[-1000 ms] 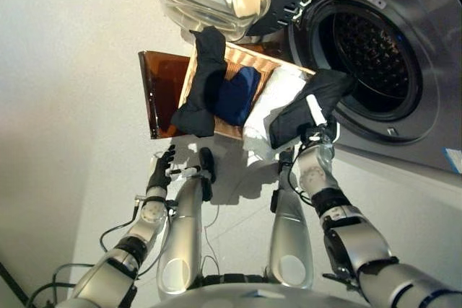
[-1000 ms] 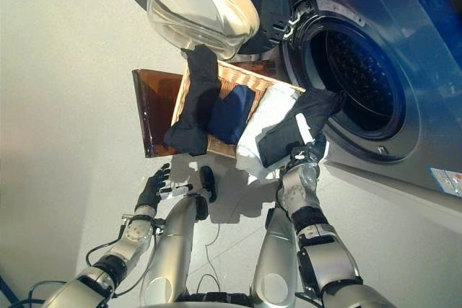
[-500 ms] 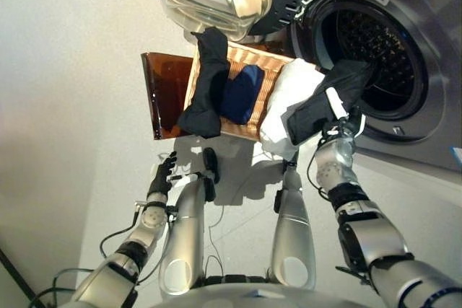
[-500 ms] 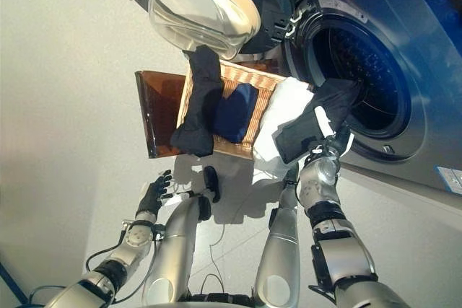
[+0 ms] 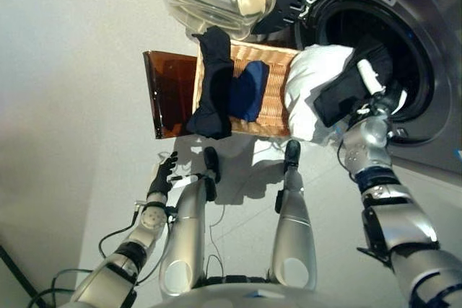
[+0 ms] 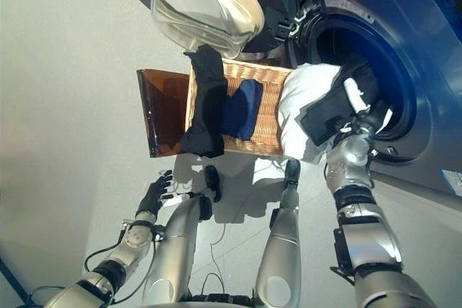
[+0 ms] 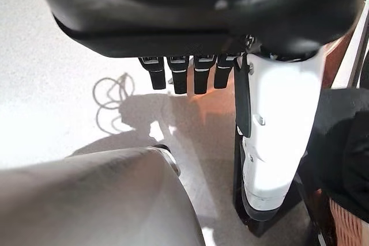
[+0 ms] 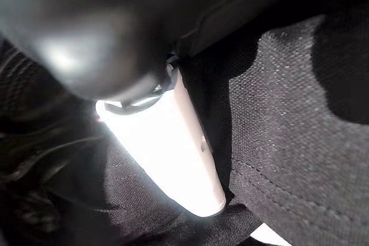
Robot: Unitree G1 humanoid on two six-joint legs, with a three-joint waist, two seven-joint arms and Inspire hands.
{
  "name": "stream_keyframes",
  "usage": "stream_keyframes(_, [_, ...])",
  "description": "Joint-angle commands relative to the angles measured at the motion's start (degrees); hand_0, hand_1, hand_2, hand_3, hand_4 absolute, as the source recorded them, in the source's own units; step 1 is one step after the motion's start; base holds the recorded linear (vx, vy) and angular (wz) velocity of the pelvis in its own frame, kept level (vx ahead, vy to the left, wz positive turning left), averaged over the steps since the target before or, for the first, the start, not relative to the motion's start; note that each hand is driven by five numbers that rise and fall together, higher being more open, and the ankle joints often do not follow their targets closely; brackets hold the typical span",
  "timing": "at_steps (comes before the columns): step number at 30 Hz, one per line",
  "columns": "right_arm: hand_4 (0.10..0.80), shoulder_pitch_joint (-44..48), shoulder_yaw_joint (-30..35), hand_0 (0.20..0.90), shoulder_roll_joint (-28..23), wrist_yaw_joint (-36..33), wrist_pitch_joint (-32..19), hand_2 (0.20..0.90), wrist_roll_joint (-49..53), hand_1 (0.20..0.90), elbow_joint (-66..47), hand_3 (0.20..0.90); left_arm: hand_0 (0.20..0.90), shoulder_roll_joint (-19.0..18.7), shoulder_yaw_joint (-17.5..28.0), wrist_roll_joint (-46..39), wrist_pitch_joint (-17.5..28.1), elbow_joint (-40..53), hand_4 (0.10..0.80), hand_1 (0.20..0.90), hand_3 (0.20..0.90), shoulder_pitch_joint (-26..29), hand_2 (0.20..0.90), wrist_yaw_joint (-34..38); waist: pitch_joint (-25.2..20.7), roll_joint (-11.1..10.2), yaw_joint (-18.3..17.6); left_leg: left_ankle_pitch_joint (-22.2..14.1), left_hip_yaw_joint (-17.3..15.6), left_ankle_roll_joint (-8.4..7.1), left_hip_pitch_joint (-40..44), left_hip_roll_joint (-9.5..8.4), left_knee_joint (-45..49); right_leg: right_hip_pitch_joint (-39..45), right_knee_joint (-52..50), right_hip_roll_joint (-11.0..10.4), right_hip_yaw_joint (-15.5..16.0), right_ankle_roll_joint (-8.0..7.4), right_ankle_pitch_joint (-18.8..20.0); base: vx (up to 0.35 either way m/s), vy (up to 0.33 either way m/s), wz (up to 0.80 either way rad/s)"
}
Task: Pick up the clothes and place them into the washing machine
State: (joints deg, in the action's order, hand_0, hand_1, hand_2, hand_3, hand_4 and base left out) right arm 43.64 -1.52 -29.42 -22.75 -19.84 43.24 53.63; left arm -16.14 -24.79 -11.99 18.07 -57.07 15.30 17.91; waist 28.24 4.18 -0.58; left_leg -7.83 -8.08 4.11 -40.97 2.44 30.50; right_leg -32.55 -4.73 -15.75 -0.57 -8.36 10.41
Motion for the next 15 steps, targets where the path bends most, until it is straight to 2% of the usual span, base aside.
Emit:
stream_keyframes(1, [0.300,5.3,2.4,0.200,-8.9,-0.5,-6.8,0.200,1.3,0.200,-1.5,0.200,0.900,-1.0,-0.8,0.4,2.2,-0.8,0.800,0.900,0.900,-3.8,0.900,0.5,-5.6,1.2,1.2,5.5,3.6,-7.26,3.4,2.27,-10.6,2.6,-5.9,0.5,0.1,-0.34,-7.9,0.000,0.000,0.00])
stream_keyframes(15, [0.300,10.6,3.0,0.200,-11.1,0.8,-7.7,0.200,8.5,0.200,1.8,0.200,0.900,-1.0,-1.8,-0.4,2.2,-1.7,0.800,0.900,0.900,-3.5,0.900,-0.3,-5.5,2.1,1.9,5.7,3.3,-7.57,3.9,2.07,-11.1,2.7,-6.0,0.6,-0.2,-0.29,-8.2,0.000,0.000,0.00])
